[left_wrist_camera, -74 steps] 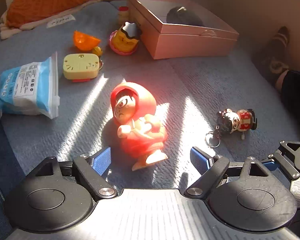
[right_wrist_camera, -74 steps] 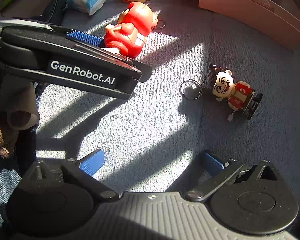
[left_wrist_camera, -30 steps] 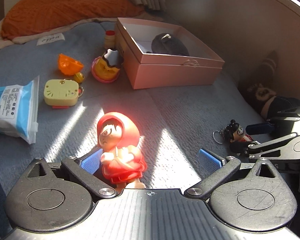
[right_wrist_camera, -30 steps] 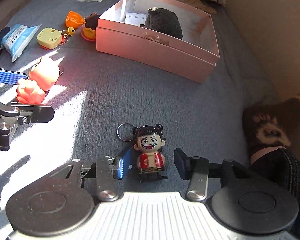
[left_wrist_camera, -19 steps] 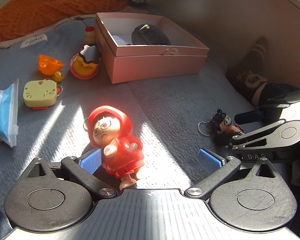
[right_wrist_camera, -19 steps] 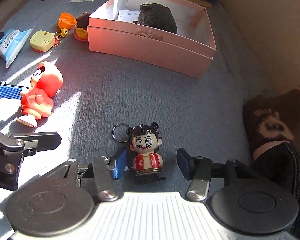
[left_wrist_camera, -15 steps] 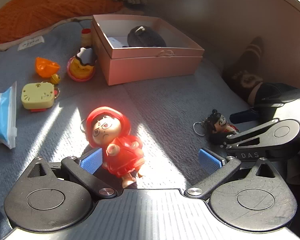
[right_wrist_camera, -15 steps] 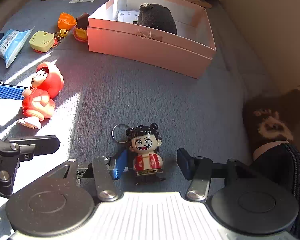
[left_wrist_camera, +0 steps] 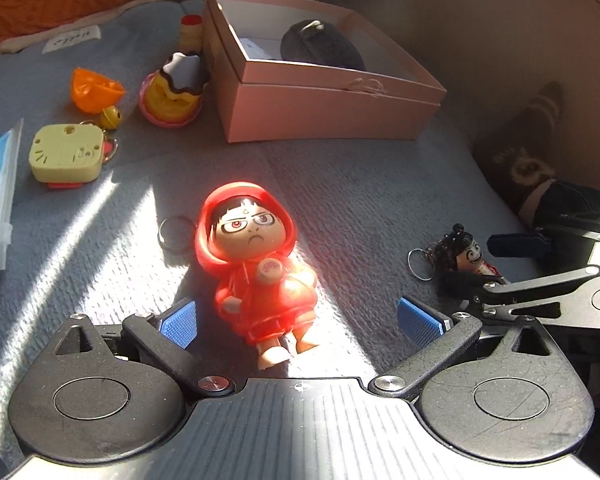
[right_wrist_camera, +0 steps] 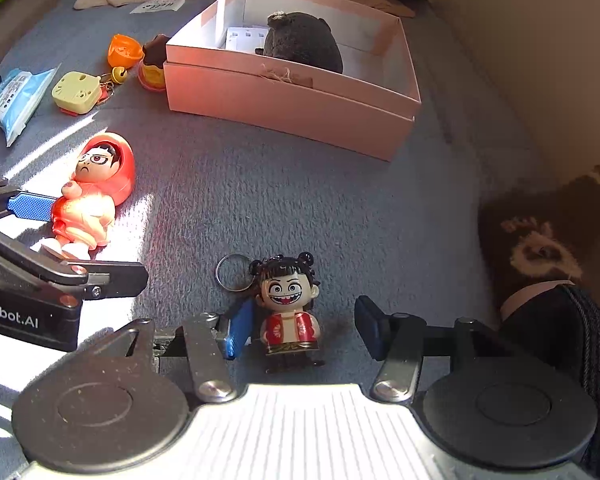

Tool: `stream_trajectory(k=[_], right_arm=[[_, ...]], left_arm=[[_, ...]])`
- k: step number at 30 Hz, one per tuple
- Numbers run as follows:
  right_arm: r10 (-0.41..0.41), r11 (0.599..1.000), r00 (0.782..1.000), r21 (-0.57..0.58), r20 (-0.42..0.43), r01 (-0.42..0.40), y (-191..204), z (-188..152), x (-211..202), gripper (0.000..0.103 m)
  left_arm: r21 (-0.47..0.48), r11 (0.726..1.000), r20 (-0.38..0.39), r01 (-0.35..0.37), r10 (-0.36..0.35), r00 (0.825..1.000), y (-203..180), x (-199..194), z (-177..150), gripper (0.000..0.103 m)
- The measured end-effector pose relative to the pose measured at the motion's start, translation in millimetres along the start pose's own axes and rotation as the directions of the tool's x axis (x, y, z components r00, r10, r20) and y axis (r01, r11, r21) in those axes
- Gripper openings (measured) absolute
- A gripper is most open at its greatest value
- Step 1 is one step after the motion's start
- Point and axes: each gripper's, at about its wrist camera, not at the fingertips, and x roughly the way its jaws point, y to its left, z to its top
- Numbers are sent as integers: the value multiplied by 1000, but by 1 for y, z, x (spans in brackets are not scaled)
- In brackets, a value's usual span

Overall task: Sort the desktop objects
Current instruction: 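Lift the red doll with the left tool while the right tool lifts the keychain figure, then lower the red doll and keychain figure into the pink box and open both tools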

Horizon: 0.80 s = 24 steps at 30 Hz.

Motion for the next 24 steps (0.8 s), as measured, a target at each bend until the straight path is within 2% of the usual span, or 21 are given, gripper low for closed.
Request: stream_trajectory(k=[8,10,11,12,13,14,18,21,24], right_arm=[[-1,1000,1000,-16,11,1,1,-2,3,55],[2,1000,1000,-24,19,-1,2,-2,4,53],[5,1000,1000,-29,21,-4,2,-2,4,49],[11,999,1000,-36,20,-10,4,-2,5,44],[15,999,1000,-43,18,-14,6,-2,5,42],[14,999,1000,-53,17,-13,8,-2,5,40],[32,998,999,-47,2,-31,9,-1,3,29],[53,999,998,1,-25,-53,4,2,1,29],[101,993,994,61,-47,-98,-2,3,-8,29]], left_arm=[[-73,997,-19,24,-25,999,13,2,4,103],[-81,997,-16,17,-18,1000,12,0,6,103],[-81,997,2,10,-10,1000,10,-2,6,103],[-60,998,22,-11,12,1000,7,-4,6,97],[-26,999,34,-38,39,999,2,-5,5,79],[2,998,35,-65,65,997,-1,-4,5,71],[15,997,24,-81,81,996,-2,0,6,68],[61,991,24,-119,118,993,-7,-1,7,54],[97,987,21,-130,128,992,-11,-9,2,54]])
